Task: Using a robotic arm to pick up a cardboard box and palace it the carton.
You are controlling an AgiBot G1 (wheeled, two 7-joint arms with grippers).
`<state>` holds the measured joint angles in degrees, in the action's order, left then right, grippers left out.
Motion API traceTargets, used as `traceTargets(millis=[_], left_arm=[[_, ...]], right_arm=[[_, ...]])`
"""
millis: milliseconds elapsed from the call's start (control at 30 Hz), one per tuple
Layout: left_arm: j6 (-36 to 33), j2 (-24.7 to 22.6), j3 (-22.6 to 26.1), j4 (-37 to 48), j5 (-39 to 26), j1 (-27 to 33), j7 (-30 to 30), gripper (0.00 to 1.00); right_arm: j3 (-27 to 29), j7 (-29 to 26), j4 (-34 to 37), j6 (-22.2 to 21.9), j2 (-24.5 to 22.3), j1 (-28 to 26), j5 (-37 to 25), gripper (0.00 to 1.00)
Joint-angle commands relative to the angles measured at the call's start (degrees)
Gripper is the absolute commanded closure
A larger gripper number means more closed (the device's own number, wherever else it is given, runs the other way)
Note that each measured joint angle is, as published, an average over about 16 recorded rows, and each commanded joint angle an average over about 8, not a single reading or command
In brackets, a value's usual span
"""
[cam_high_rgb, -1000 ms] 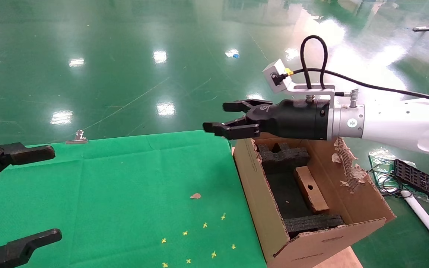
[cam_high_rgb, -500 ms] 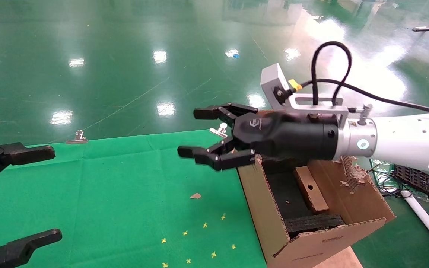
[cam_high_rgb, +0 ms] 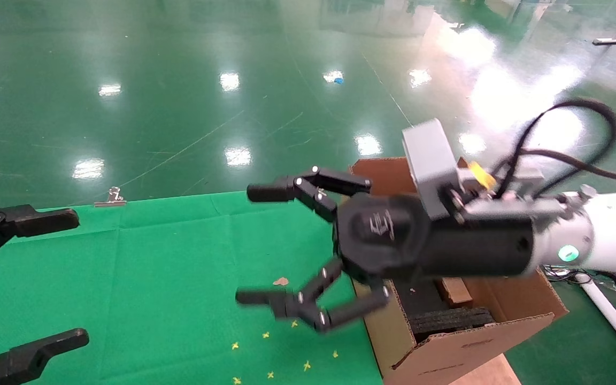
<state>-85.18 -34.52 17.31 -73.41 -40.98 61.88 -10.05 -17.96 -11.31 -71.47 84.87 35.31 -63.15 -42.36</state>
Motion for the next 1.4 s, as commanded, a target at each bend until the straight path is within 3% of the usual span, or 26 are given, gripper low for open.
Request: traceTargets(millis=[33,233,1400], left_arm=[[0.00,0.00,0.00,0.00,0.00,0.00,0.00,0.00],[0.02,0.01,0.01,0.01,0.02,-0.01,0.01,0.00],[0.01,0.01,0.00,0.01,0.02,0.00,0.01,0.00]], right_arm=[[1.90,0.53,-2.07,0.82,-0.28,1.54,0.50,0.00],[3.65,0.89,-3.89,1.60,-0.55,2.96,1.03,0.00],[1.94,0.56,-2.09,0.82,-0.32,1.60,0.53,0.00]])
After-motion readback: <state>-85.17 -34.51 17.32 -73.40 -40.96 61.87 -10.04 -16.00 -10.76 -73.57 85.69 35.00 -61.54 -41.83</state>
